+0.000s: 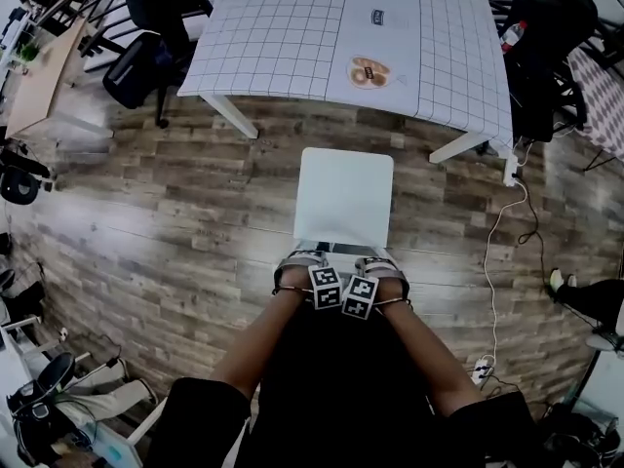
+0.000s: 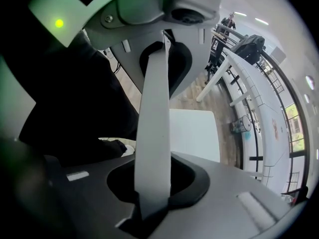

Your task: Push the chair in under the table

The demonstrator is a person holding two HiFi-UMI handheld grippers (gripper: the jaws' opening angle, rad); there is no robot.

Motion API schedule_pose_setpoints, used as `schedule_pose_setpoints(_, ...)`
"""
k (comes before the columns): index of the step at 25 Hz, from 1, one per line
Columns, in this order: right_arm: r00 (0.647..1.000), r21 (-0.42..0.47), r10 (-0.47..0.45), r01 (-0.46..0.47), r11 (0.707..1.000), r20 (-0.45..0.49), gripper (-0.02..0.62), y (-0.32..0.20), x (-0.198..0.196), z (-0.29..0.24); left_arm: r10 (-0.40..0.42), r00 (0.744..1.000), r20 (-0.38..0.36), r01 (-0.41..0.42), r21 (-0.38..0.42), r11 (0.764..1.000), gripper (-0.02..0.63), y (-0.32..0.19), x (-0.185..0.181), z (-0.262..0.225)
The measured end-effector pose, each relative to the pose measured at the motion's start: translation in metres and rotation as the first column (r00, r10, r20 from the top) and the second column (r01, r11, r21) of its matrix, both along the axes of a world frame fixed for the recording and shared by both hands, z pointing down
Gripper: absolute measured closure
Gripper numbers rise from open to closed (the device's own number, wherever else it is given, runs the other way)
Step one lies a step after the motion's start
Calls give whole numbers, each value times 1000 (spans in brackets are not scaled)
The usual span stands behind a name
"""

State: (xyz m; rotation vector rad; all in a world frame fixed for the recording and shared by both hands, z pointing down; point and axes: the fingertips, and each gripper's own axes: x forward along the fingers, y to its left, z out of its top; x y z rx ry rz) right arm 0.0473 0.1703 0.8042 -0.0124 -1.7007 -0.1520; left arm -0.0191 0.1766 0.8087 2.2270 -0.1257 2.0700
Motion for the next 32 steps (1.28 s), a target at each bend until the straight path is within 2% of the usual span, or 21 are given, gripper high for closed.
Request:
schedule_pose_setpoints(2, 1000, -18, 13, -13, 1000, 0, 518, -4, -14, -15, 16, 1000, 0, -16, -15, 1000, 517, -5, -14, -15)
schedule_pose_setpoints(5, 1000, -19, 29, -29, 999, -6, 518, -22, -18, -12, 28, 1000, -4, -28, -11, 1000, 517, -24, -18, -12)
schedule_pose_setpoints(10, 999, -40, 36, -36, 999, -11, 518, -74, -22, -19, 28, 1000, -8, -28, -34, 999, 517, -75, -23, -19)
schedule_pose_setpoints(16, 998, -25, 57, -56, 998, 24, 518, -99, -32, -30, 37, 999, 28, -36, -20, 999, 515, -103, -32, -32)
schedule_pose_setpoints(23, 997, -61, 73, -74, 995, -13, 518, -167, -37, -29, 56, 998, -6, -56, -55, 997, 515, -172, -38, -29)
schedule_pose_setpoints(32, 997, -50, 83, -83, 995, -5, 519, -202, -39, -24, 71, 997, 3, -71, -33, 997, 516, -208, -39, -25)
